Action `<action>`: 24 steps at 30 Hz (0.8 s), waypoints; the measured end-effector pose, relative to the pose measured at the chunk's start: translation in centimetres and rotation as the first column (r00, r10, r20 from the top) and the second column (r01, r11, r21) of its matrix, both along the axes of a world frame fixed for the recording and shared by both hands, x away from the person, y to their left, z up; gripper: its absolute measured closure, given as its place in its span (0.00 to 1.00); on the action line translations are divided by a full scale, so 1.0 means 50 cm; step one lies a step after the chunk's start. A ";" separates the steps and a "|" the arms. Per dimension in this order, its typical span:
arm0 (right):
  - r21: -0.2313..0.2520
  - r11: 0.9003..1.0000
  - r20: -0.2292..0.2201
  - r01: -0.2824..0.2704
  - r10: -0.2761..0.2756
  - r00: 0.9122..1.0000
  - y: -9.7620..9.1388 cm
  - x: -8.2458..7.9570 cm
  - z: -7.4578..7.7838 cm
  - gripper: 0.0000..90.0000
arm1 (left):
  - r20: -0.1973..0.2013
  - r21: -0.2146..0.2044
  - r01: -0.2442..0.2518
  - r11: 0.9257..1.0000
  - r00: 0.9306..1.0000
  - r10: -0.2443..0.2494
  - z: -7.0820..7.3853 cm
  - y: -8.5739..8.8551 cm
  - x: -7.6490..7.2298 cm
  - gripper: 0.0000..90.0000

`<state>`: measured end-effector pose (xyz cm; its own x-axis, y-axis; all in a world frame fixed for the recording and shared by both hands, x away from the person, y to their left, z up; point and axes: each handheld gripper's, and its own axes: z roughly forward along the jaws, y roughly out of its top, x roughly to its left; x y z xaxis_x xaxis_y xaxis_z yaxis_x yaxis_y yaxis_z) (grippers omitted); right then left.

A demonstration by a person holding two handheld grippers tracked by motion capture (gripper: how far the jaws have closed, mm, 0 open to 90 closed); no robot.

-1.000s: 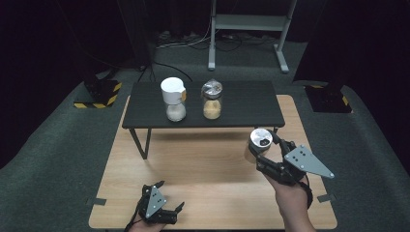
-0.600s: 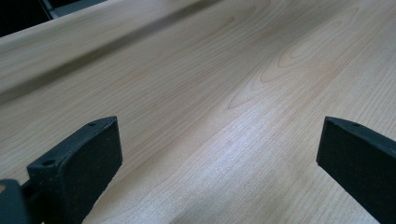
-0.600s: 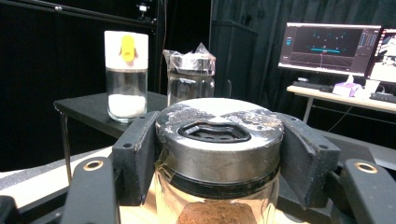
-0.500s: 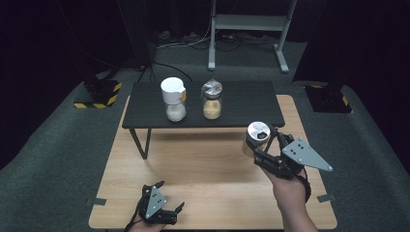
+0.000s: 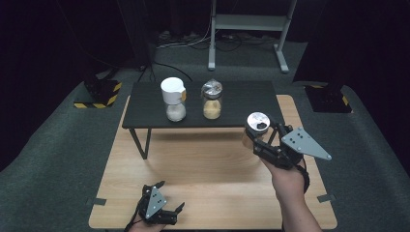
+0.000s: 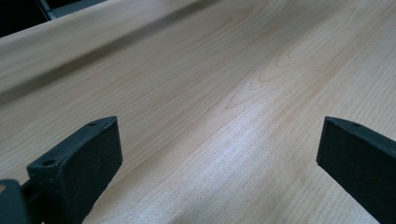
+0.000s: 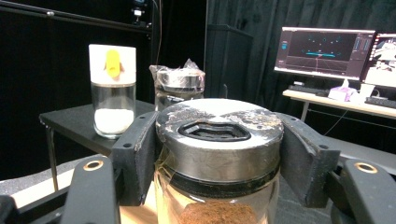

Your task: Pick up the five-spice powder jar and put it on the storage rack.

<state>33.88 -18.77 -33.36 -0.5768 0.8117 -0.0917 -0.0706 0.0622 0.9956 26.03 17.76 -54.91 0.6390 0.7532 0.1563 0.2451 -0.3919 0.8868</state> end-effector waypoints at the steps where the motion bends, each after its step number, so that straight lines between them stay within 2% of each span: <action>1: 0.000 1.000 0.000 0.000 0.000 1.000 0.000 0.000 0.000 0.38 | 0.000 0.000 0.000 1.000 1.000 0.000 0.000 0.000 0.000 0.01; 11: -0.002 1.000 0.006 0.009 -0.009 1.000 0.011 0.029 0.026 0.38 | 0.004 -0.003 0.006 1.000 1.000 -0.006 0.000 0.002 -0.001 0.01; 20: 0.002 1.000 0.015 0.025 -0.025 1.000 0.012 0.054 0.039 0.38 | -0.001 -0.027 0.008 1.000 1.000 -0.008 0.000 0.006 0.000 0.01; 24: 0.009 1.000 0.014 0.029 -0.029 0.999 0.013 0.064 0.042 0.38 | 0.002 -0.022 0.011 1.000 1.000 -0.011 0.000 0.005 -0.001 0.01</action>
